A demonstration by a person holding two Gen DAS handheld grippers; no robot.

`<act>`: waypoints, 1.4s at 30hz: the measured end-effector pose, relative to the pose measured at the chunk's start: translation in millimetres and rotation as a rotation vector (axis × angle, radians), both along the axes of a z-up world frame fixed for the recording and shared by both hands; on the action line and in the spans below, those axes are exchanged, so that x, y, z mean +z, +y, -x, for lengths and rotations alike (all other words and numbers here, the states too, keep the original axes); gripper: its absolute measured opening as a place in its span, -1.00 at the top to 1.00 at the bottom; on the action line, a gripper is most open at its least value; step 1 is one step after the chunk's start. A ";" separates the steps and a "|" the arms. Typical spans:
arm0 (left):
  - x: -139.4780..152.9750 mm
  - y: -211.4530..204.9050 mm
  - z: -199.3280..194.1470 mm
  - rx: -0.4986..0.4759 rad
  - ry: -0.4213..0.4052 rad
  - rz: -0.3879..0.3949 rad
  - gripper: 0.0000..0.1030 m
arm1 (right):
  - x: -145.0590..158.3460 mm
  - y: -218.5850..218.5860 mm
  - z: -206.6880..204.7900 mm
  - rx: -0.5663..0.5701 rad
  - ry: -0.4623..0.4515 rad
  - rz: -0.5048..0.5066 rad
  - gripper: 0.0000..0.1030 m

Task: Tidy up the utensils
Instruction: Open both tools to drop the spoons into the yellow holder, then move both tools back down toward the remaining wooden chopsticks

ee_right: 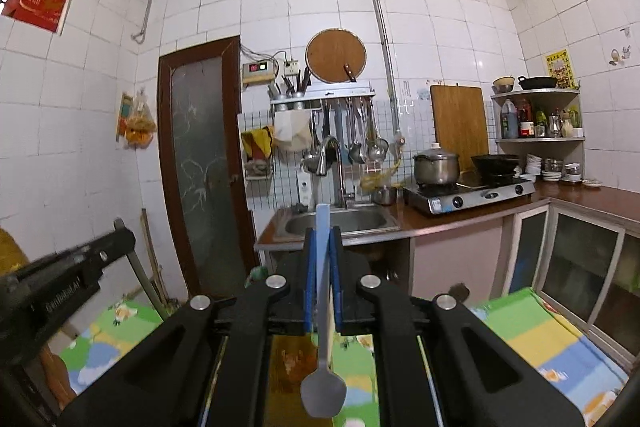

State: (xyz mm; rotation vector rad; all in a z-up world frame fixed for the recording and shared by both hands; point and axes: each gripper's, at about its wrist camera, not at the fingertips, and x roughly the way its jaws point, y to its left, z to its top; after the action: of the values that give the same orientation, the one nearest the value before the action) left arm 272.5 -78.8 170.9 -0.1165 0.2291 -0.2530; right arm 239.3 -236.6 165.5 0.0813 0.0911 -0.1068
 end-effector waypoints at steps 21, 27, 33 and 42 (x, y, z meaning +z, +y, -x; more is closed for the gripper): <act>-80.7 -10.1 -88.5 0.036 0.141 -0.036 0.96 | -79.8 -2.1 -80.6 0.087 0.108 -0.027 0.86; -74.2 -3.0 -77.2 0.034 0.160 -0.028 0.94 | -87.0 -6.0 -72.2 0.083 0.160 -0.022 0.84; -42.6 26.9 -32.8 0.072 0.125 -0.010 -0.45 | -63.2 -11.0 -35.5 0.044 0.155 -0.039 -0.18; -56.7 76.2 46.3 0.130 0.175 -0.075 -0.89 | -68.9 2.2 30.7 0.037 0.254 -0.021 -0.54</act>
State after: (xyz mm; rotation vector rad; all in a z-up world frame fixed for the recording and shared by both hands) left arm 226.2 -2.6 114.2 -0.0786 0.4034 -0.1041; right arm 208.6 -234.4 96.7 0.0869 0.3474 -0.0790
